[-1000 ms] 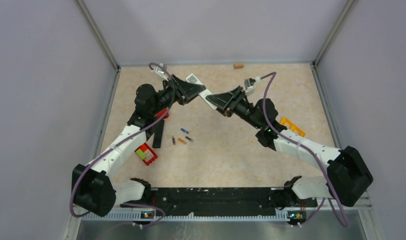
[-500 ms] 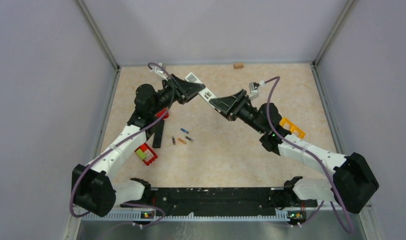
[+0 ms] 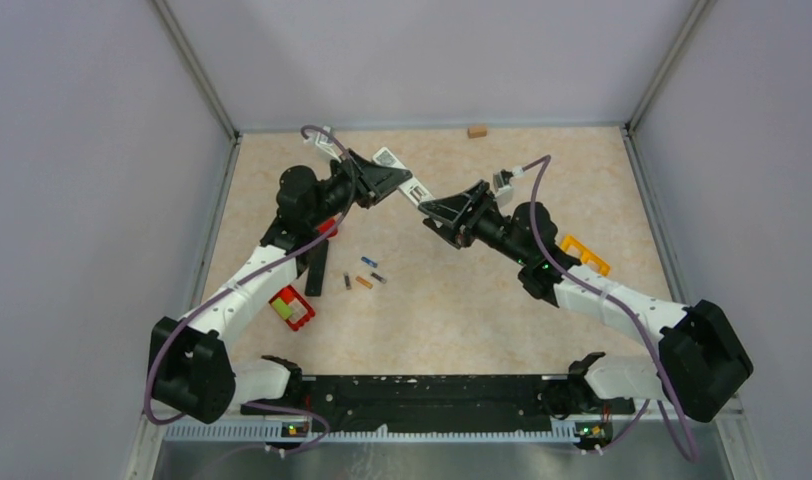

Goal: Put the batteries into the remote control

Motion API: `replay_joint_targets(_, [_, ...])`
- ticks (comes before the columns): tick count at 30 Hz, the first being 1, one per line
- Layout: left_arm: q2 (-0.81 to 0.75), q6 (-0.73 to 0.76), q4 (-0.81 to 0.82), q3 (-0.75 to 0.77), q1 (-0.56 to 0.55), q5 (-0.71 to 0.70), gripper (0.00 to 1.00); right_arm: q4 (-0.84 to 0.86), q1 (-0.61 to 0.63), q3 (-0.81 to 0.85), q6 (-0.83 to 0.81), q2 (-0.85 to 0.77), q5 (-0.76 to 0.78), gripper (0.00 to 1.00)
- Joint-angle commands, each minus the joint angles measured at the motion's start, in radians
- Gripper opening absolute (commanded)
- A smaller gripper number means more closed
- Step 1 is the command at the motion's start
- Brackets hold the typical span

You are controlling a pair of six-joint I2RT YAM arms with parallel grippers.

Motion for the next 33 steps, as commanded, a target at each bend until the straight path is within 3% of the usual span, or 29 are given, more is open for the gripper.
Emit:
replay_joint_targets(1, [-0.01,0.122,0.005,0.002,-0.001,-0.056,0.0,-0.012,-0.012,0.015,0.076,-0.001,-0.055,0.59])
replay_joint_targets(16, [-0.035,0.278,-0.136,0.03,0.0,-0.137,0.0,-0.053,-0.013,-0.002,0.042,-0.03,-0.046,0.25])
replay_joint_targets(18, [-0.039,0.317,-0.17,0.043,0.0,-0.148,0.0,-0.063,-0.014,-0.002,0.028,-0.042,-0.041,0.16])
replay_joint_targets(20, [-0.035,0.352,-0.197,0.059,0.001,-0.142,0.0,-0.08,-0.014,0.002,0.005,-0.054,-0.033,0.01])
replay_joint_targets(27, [-0.04,0.453,-0.293,0.07,0.002,-0.172,0.0,-0.175,-0.042,0.01,-0.128,-0.106,0.034,0.0])
replay_joint_targets(33, [-0.052,0.543,-0.396,0.062,0.012,-0.233,0.0,-0.331,-0.15,-0.017,-0.239,-0.096,0.105,0.0])
